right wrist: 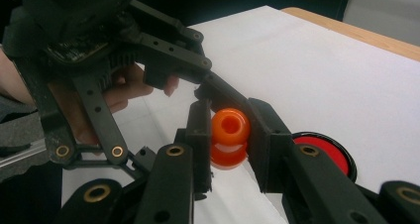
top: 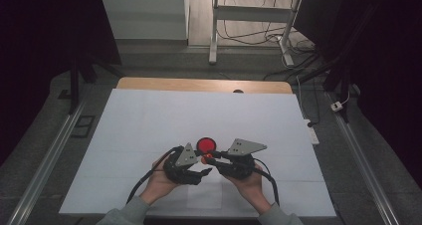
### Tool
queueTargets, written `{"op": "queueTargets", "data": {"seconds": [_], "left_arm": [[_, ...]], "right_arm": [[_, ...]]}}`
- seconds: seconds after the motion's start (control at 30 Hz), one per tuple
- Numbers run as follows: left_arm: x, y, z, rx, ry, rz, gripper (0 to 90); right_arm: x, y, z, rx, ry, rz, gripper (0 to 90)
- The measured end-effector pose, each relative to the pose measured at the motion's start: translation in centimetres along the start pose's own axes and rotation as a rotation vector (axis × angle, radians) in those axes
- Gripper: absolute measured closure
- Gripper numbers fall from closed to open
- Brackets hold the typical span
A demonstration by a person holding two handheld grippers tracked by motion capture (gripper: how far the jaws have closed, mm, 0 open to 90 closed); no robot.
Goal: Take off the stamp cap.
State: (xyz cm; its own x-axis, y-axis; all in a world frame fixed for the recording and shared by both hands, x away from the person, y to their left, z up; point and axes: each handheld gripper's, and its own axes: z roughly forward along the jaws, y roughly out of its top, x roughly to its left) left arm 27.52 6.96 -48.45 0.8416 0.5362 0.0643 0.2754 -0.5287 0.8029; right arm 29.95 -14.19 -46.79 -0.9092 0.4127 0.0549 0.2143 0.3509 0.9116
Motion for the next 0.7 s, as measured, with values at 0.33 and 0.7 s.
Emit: {"op": "queueTargets", "data": {"seconds": [0.33,0.7], "left_arm": [[0.09,-0.15,0.12,-0.005,0.008,0.002,43.0],[-0.07,-0.31,0.51,0.001,0.017,0.017,48.5]], "right_arm": [[-0.12,-0.04,-0.04,-0.001,0.007,0.006,71.7],[-0.19,-0.10,-0.07,-0.001,0.014,0.012,71.7]]}}
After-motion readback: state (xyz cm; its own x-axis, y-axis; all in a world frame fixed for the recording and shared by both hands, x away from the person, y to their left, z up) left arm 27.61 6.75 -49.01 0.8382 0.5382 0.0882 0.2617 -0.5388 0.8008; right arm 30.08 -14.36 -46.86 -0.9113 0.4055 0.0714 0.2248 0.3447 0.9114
